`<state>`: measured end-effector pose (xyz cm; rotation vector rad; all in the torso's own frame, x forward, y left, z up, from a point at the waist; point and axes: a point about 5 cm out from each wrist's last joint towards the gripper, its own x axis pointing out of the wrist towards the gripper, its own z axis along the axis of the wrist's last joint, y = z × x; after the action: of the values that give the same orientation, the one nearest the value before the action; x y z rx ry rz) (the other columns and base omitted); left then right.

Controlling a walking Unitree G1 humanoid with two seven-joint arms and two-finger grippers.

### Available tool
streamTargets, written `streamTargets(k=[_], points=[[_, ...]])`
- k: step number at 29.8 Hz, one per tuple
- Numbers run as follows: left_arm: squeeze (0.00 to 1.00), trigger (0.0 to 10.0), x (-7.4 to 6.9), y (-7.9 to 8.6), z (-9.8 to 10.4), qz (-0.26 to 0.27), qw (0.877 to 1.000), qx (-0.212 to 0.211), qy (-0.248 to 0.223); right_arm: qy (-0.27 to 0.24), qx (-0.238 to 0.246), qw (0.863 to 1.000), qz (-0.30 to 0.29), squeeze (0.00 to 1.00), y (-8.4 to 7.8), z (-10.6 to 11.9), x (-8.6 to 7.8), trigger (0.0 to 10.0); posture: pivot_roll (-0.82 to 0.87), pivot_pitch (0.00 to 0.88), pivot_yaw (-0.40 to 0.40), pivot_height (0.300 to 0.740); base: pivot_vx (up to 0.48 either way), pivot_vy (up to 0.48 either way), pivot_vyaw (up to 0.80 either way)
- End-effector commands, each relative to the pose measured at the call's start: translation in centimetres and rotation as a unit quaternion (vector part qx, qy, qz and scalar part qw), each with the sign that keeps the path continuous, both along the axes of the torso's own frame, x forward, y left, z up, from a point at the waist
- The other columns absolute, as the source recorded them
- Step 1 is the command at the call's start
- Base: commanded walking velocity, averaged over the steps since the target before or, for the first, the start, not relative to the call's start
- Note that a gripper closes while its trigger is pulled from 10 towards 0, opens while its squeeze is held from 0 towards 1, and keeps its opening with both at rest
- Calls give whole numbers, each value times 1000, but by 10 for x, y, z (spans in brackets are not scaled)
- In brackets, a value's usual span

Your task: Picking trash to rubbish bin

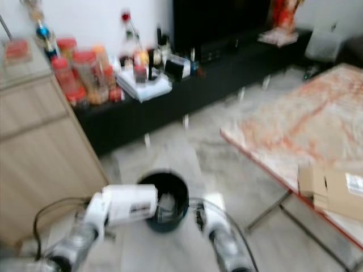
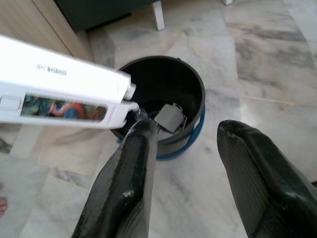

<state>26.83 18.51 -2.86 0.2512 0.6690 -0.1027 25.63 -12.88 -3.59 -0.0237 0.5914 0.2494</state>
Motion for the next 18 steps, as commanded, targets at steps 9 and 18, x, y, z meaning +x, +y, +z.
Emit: streamTargets(k=[9,18], points=[[0,10000,3,-6,2,1,1000,-8,-4,13,-34,999,-39,0,-18,-4,-3,10000,189,6,48,740,332,0,0],[0,10000,4,-2,3,16,1000,-7,-7,17,-29,999,-29,0,-13,-6,-6,10000,192,19,44,740,333,0,0]])
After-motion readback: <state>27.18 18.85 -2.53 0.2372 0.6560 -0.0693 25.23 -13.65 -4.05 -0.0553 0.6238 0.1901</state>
